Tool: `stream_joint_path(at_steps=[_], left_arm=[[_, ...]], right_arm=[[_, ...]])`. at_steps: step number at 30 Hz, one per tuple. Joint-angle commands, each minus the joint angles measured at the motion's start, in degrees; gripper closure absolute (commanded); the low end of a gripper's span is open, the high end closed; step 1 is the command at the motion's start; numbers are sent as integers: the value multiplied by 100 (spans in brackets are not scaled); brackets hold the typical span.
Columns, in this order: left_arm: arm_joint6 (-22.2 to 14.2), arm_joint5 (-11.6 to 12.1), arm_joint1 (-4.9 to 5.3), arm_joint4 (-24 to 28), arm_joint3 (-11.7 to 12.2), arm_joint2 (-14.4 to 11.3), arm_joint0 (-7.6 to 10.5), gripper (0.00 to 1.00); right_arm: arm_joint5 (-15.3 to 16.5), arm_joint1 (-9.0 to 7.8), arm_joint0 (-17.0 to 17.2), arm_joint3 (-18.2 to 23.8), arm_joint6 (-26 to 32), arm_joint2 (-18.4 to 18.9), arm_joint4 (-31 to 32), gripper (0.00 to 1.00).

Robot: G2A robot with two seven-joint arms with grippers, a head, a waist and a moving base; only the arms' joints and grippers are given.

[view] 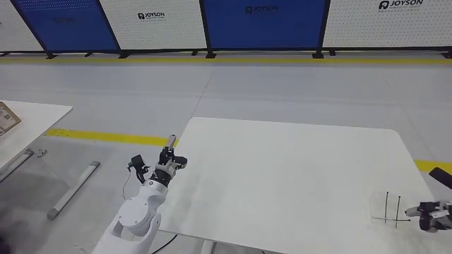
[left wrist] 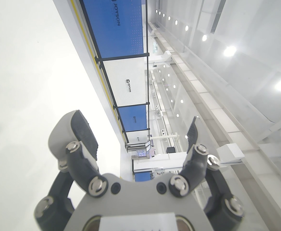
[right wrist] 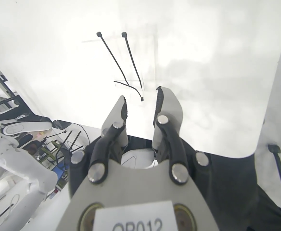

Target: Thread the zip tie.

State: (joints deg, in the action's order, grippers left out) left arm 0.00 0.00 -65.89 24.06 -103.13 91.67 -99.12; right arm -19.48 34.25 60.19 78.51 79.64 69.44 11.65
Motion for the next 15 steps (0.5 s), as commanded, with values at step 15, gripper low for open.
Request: stream_joint_path(at_steps=[15], left_arm=[[0, 0, 0, 0, 0, 0, 0, 0]], right_arm=[[0, 72, -166, 46, 0, -308, 313, 84]])
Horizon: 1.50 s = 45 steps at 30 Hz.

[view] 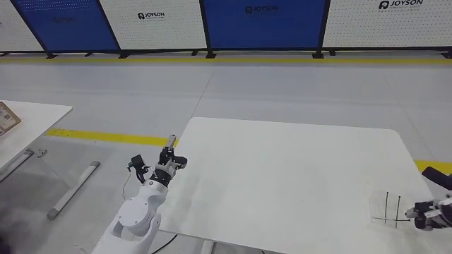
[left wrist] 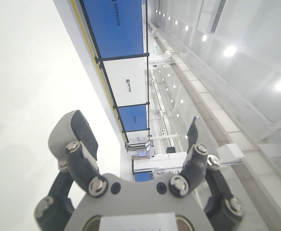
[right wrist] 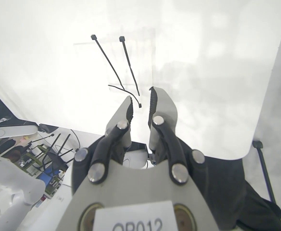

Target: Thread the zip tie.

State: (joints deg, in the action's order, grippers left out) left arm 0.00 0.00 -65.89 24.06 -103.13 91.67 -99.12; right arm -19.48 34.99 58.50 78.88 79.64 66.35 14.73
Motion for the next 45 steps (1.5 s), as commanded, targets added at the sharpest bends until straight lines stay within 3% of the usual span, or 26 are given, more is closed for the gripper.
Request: stream_joint_path(at_steps=[1, 26, 31, 35, 45], left_arm=[[0, 0, 0, 0, 0, 0, 0, 0], [0, 0, 0, 0, 0, 0, 0, 0], [0, 0, 0, 0, 0, 0, 0, 0], [0, 0, 0, 0, 0, 0, 0, 0], [0, 0, 0, 0, 0, 0, 0, 0]], right_arm=[[0, -3, 7, 21, 0, -1, 12, 83], [0, -3, -3, 185, 0, -132, 254, 89], [0, -4, -14, 208, 0, -130, 269, 100], [0, -9, -6, 228, 0, -111, 296, 100], [0, -101, 237, 404, 0, 261, 174, 100]])
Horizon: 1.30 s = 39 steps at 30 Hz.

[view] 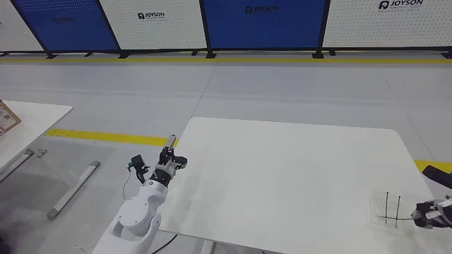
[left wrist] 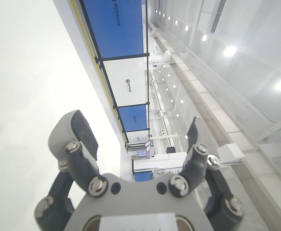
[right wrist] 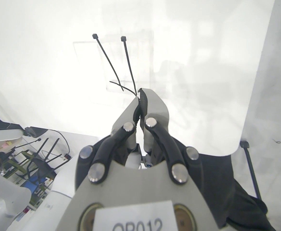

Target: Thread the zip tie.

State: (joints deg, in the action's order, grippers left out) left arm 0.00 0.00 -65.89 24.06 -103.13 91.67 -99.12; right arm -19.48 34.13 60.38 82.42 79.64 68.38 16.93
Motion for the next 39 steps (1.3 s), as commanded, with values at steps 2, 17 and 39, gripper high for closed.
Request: stream_joint_path(at_steps=[2, 17, 39], left_arm=[[0, 0, 0, 0, 0, 0, 0, 0], [0, 0, 0, 0, 0, 0, 0, 0], [0, 0, 0, 0, 0, 0, 0, 0]], right_arm=[[0, -61, 182, 167, 0, 191, -143, 100], [159, -342, 1174, 566, -216, 1370, -1157, 100], [1376, -345, 1702, 845, -559, 2158, -2356, 100]])
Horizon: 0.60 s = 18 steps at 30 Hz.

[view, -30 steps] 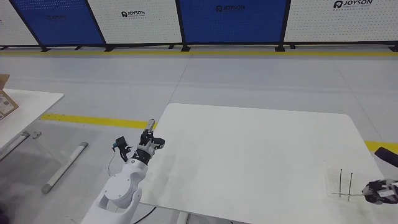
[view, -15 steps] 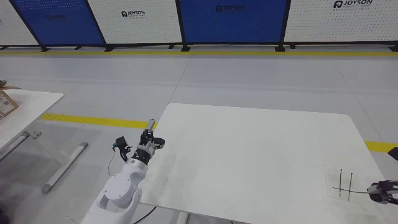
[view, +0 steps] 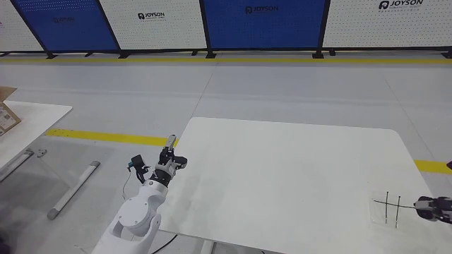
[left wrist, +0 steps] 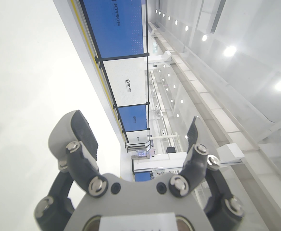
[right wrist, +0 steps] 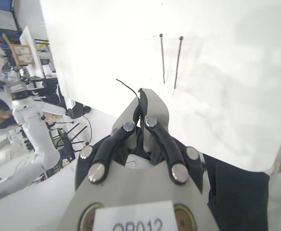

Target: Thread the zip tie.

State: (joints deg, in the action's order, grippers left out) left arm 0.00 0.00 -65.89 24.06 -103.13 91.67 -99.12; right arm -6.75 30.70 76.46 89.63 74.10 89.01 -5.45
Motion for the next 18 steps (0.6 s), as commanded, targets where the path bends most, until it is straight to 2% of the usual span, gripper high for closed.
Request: stream_joint_path(at_steps=[1, 5, 7, 18], left_arm=[[0, 0, 0, 0, 0, 0, 0, 0], [0, 0, 0, 0, 0, 0, 0, 0], [0, 0, 0, 0, 0, 0, 0, 0], [0, 0, 0, 0, 0, 0, 0, 0]], right_arm=[[158, -3, 152, 238, -22, 155, -176, 100], [287, -2, 307, 870, 15, 189, -173, 100], [154, -1, 265, 1063, 48, 125, -86, 100], [132, -2, 237, 1109, 117, 85, -56, 100]])
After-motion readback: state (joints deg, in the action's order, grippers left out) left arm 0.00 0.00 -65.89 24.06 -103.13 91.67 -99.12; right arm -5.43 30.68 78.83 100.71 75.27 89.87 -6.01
